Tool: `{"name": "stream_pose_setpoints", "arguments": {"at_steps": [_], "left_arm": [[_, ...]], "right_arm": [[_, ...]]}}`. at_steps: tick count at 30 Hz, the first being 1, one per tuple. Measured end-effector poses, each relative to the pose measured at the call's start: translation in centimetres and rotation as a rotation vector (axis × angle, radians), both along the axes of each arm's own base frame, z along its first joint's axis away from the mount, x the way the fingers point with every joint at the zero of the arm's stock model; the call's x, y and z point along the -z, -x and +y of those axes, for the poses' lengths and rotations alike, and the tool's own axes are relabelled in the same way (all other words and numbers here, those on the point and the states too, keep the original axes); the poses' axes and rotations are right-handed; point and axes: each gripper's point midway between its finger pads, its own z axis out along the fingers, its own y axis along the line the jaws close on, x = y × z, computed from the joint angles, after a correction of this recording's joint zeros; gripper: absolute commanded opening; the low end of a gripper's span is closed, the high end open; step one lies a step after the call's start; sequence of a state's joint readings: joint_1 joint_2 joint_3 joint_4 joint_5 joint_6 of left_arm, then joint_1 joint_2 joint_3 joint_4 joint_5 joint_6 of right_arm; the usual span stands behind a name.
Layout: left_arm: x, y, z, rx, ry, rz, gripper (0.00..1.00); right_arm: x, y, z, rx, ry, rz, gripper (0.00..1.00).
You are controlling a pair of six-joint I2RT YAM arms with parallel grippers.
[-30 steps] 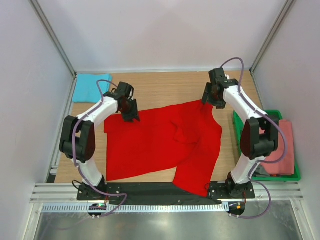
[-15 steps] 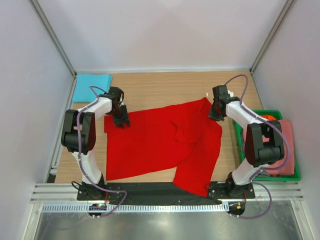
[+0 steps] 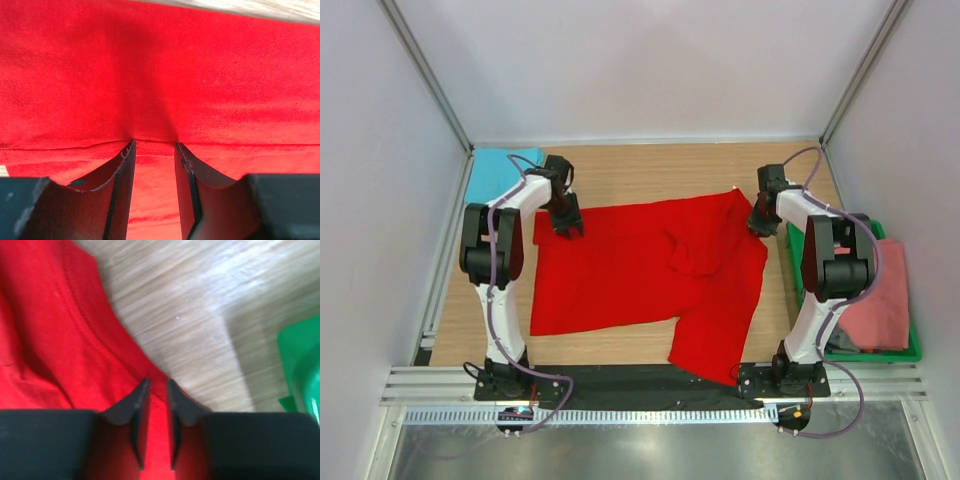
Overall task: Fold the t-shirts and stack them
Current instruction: Fold the tshirt
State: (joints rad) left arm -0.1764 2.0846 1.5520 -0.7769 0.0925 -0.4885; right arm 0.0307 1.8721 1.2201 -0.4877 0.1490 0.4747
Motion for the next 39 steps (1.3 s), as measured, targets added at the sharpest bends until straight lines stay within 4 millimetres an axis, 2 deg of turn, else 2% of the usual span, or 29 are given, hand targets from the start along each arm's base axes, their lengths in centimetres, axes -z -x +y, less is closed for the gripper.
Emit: {"name": "stream_pose_setpoints", "arguments": {"at_steps": [1, 3, 4, 6, 8, 11, 13, 14, 16, 18, 21, 25, 27, 33, 39], "left_arm": [[0.0, 0.1, 0.1, -0.002, -0.007, 0.002, 0.41], [-0.4, 0.3, 0.4, -0.005, -0.020, 0.001, 0.43], [-0.8, 0.5, 0.5, -0.006, -0.021, -0.002, 0.45], [-2.4, 1.3, 0.1, 0.001, 0.001, -0.027, 0.49], [-4.9, 2.0, -1.0, 0.023, 0.062, -0.081, 0.52], [-9.2, 2.7, -5.8, 0.117, 0.245, -0.213, 0.58], [-11.1, 3.2, -11.0, 0.230, 0.387, -0.287, 0.59], [-11.2, 3.6, -13.5, 0.286, 0.438, -0.298, 0.59], [-10.6, 4.7, -18.0, 0.385, 0.514, -0.297, 0.59], [-8.8, 6.0, -21.8, 0.458, 0.550, -0.279, 0.59], [-5.8, 7.8, -25.1, 0.522, 0.559, -0.229, 0.59], [-2.6, 8.2, -26.4, 0.524, 0.525, -0.179, 0.57], [-1.9, 7.9, -26.5, 0.511, 0.504, -0.176, 0.55], [-1.5, 7.6, -26.0, 0.490, 0.460, -0.183, 0.54], [-2.0, 8.0, -25.1, 0.482, 0.420, -0.168, 0.53]], "right_arm": [[-0.1, 0.0, -0.2, 0.003, 0.011, 0.008, 0.40], [-0.6, 0.5, -0.4, 0.006, 0.028, 0.035, 0.50], [-0.9, 0.7, -0.4, 0.004, 0.031, 0.042, 0.58], [-2.1, 1.1, -0.3, -0.001, 0.033, 0.047, 0.63], [-3.9, 1.6, 0.3, -0.016, 0.005, 0.029, 0.64], [-7.5, 2.3, 2.9, -0.073, -0.134, -0.061, 0.64], [-9.1, 3.7, 5.2, -0.121, -0.253, -0.122, 0.64], [-9.3, 4.6, 6.1, -0.140, -0.305, -0.137, 0.64], [-8.7, 6.7, 7.7, -0.170, -0.394, -0.129, 0.64], [-7.0, 9.0, 9.3, -0.194, -0.492, -0.076, 0.65], [-4.3, 11.6, 10.9, -0.201, -0.597, 0.020, 0.60], [-2.9, 12.8, 11.9, -0.198, -0.676, 0.076, 0.53], [-2.7, 12.8, 12.3, -0.201, -0.702, 0.075, 0.53], [-2.3, 12.4, 12.9, -0.209, -0.729, 0.071, 0.50], [-0.9, 12.2, 13.1, -0.174, -0.742, 0.113, 0.48]]}}
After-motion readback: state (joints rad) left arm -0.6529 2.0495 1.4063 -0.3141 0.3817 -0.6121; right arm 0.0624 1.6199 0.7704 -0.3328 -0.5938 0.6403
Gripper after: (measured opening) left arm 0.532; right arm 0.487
